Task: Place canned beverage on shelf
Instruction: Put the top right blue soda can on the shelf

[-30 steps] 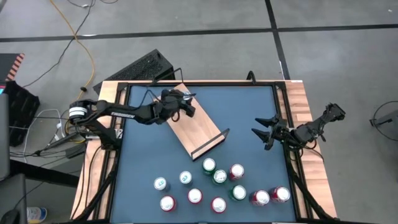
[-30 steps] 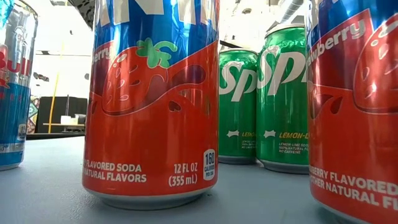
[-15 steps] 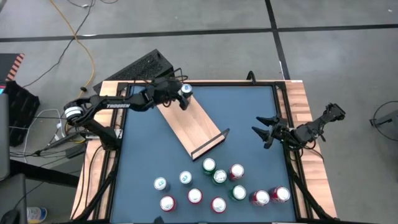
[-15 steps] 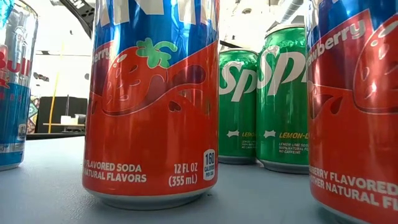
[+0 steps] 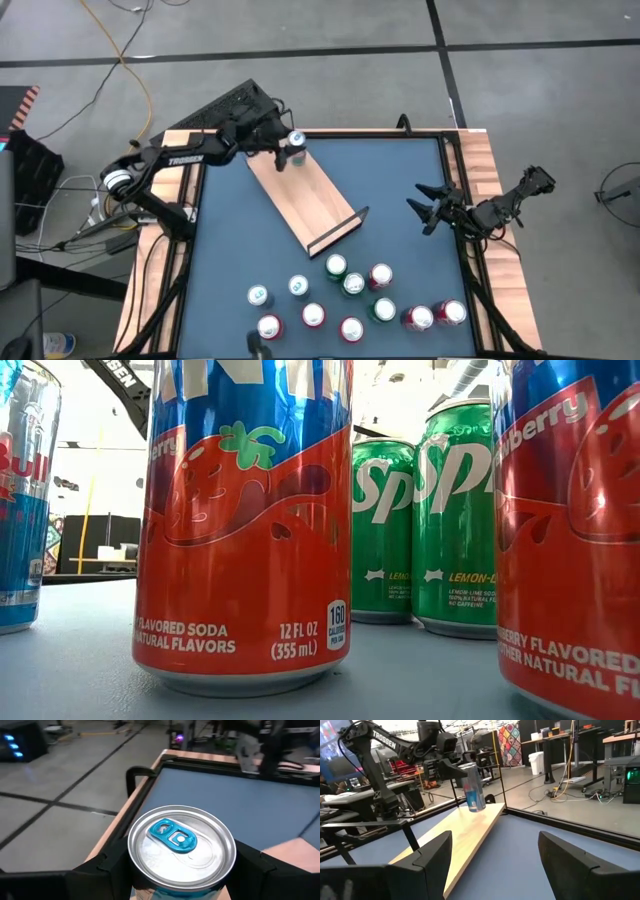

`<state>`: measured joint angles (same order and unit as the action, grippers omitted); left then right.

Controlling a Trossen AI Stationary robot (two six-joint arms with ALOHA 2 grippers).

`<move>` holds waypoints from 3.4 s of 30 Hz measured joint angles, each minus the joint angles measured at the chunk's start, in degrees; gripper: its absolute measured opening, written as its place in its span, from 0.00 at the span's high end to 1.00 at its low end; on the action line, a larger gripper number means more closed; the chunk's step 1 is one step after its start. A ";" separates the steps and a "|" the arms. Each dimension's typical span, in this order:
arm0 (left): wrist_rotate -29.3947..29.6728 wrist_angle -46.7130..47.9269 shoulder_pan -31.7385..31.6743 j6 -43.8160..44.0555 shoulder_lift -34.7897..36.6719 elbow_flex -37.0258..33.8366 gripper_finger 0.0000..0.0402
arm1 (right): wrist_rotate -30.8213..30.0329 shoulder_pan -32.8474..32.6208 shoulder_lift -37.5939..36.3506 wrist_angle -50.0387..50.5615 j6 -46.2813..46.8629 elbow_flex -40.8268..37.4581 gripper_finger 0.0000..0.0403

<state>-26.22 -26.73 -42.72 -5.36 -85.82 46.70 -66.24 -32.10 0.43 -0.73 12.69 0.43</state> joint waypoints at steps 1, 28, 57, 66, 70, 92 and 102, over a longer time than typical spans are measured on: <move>-1.90 -0.12 -0.95 0.00 0.00 0.01 0.45 | -0.11 0.02 0.00 0.00 0.00 0.00 0.30; -20.74 3.92 -9.10 -11.79 0.02 0.02 0.45 | -8.91 0.02 -0.02 0.76 0.98 0.00 0.30; -1.55 5.27 -6.86 -8.35 6.46 0.11 0.32 | -8.91 0.02 -0.02 0.72 0.96 0.00 0.30; 9.92 8.70 -1.63 -0.57 14.64 0.11 0.32 | -8.74 0.02 0.00 0.74 0.92 0.00 0.30; 23.81 11.36 6.91 -0.31 17.53 0.09 0.32 | -8.72 0.02 0.00 0.75 0.92 0.00 0.30; 59.50 12.61 22.34 4.19 10.66 0.07 0.23 | -8.63 0.01 -0.01 1.79 0.83 0.00 0.30; 60.98 12.39 22.34 4.91 3.52 0.02 0.17 | -8.61 0.02 -0.02 1.79 0.85 0.00 0.30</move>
<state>34.76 -14.34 -20.38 -0.45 -82.30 46.72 -74.85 -32.08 0.40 1.06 13.54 0.43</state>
